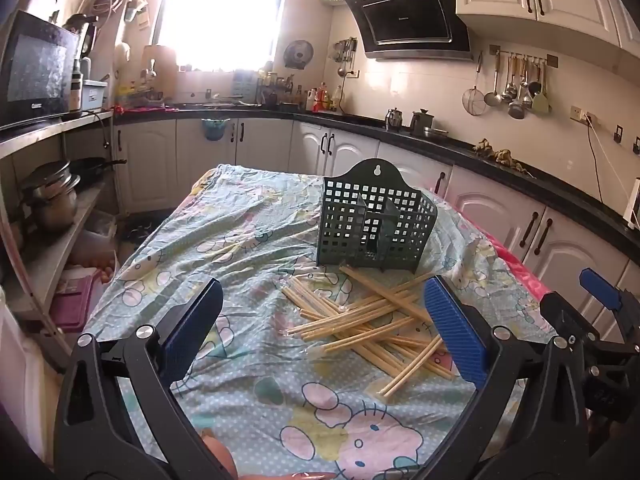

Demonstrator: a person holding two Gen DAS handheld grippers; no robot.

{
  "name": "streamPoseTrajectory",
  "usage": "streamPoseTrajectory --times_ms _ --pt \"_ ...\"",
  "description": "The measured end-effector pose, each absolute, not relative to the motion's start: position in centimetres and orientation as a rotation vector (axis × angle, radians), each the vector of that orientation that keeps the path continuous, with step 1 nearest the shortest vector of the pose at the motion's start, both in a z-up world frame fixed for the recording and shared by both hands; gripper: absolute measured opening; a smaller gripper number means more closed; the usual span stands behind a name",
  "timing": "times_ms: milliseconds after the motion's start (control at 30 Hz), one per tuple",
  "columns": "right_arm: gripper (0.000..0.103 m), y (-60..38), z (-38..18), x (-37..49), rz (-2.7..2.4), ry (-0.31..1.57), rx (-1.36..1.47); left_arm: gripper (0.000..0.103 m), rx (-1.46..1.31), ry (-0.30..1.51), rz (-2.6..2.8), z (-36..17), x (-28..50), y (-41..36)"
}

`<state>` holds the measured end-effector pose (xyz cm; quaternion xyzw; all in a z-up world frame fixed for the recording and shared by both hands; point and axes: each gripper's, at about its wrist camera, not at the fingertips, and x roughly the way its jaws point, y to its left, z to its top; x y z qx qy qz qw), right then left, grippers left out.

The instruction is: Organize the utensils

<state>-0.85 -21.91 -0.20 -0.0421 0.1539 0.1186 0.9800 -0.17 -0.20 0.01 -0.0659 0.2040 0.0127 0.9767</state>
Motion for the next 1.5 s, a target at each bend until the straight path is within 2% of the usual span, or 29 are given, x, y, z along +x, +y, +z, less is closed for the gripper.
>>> streamPoseTrajectory --times_ms 1500 --pt "0.097 -22.5 1.0 -1.4 0.254 0.285 -0.092 0.093 -0.132 0.408 0.025 0.3 -0.3 -0.4"
